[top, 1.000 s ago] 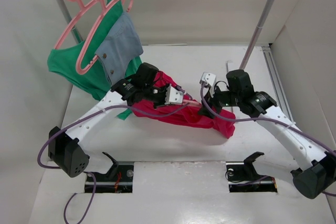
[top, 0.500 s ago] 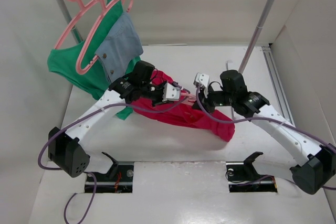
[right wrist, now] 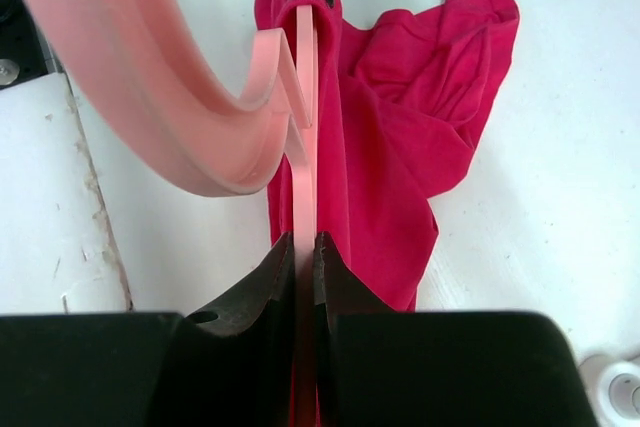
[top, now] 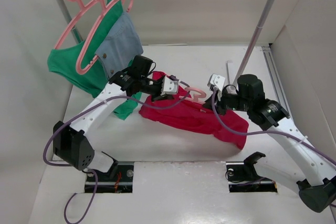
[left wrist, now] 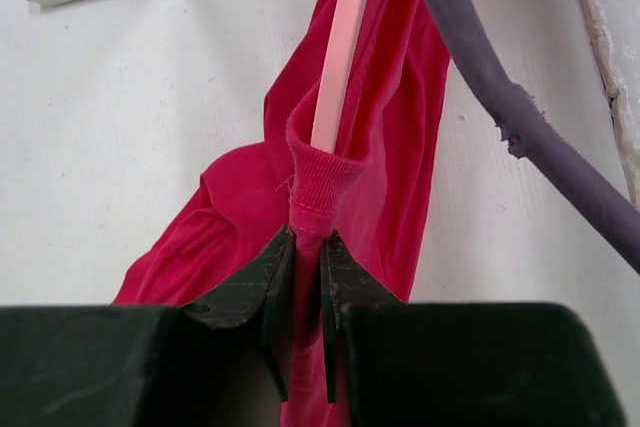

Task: Place the t-shirt on the hanger
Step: Place tshirt on hanger

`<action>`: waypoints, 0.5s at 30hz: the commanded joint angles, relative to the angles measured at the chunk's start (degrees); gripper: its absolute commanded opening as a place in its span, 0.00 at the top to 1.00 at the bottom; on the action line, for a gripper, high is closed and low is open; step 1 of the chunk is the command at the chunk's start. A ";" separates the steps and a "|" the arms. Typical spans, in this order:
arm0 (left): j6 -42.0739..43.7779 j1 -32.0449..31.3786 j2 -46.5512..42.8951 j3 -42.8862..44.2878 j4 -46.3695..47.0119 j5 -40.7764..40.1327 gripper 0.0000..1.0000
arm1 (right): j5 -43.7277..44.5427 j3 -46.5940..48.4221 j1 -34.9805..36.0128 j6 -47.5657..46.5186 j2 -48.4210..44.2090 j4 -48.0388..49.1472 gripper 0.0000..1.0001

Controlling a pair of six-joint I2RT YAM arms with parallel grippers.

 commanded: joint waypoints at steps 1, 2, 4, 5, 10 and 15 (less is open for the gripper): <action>-0.77 3.67 1.51 2.27 0.20 -10.27 1.00 | -3.23 4.11 -0.45 0.73 -2.63 -5.23 1.00; -0.78 3.67 1.52 2.27 0.82 -11.67 1.00 | -3.23 4.12 -0.45 0.73 -2.63 -5.24 1.00; -1.39 3.67 2.21 2.80 0.82 -12.46 1.00 | -3.23 4.64 -0.45 0.73 -3.15 -5.76 1.00; -1.39 4.19 2.22 2.80 0.82 -12.47 1.00 | -3.76 4.64 -0.45 0.73 -3.15 -5.76 1.00; -4.29 4.20 3.36 3.94 2.93 -12.38 1.00 | -4.90 5.17 -0.45 0.73 -3.15 -5.15 1.00; -9.99 4.20 3.36 5.26 3.72 -11.86 0.66 | -4.90 7.10 -0.45 1.96 -2.63 -3.74 1.00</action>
